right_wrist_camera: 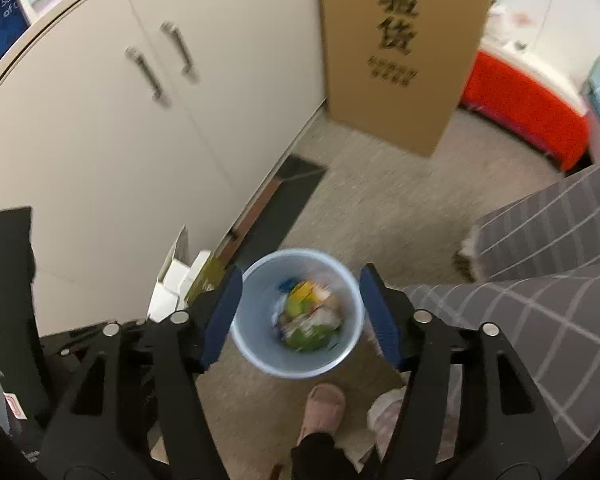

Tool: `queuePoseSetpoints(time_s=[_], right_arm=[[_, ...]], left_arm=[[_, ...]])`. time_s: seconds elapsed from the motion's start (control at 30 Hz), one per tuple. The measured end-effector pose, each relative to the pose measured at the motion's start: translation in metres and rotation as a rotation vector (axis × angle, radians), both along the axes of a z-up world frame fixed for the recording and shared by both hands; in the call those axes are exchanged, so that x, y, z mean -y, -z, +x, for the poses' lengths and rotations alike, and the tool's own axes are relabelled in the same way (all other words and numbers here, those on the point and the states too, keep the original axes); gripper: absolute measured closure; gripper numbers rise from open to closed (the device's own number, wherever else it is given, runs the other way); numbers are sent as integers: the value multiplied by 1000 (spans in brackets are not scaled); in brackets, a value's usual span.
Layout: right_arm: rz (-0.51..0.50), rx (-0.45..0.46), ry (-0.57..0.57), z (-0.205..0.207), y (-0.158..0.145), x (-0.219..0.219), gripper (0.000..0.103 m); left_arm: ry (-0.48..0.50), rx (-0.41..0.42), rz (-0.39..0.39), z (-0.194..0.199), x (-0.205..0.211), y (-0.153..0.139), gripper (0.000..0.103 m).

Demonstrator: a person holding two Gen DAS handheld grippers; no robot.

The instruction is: Collect trash

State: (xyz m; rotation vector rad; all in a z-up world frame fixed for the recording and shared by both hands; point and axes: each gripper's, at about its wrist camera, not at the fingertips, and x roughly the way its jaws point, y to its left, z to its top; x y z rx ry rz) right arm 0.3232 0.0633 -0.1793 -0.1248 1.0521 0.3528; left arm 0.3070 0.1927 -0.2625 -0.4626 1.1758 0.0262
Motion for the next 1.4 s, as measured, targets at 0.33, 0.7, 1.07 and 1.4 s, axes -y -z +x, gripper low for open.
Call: queuePoseSetpoints(time_s=[0.33, 0.7, 1.07, 1.4], right_arm=[[27, 177, 110, -8, -36, 33, 37], [80, 337, 119, -55, -110, 63, 33], [145, 510, 150, -148, -191, 129, 25], [176, 700, 197, -262, -243, 193, 16]], left_arm=[[32, 6, 7, 10, 12, -11, 98], [2, 65, 39, -2, 24, -59, 31], [-46, 369, 222, -97, 50, -190, 19], [-11, 686, 336, -216, 97, -293, 9]])
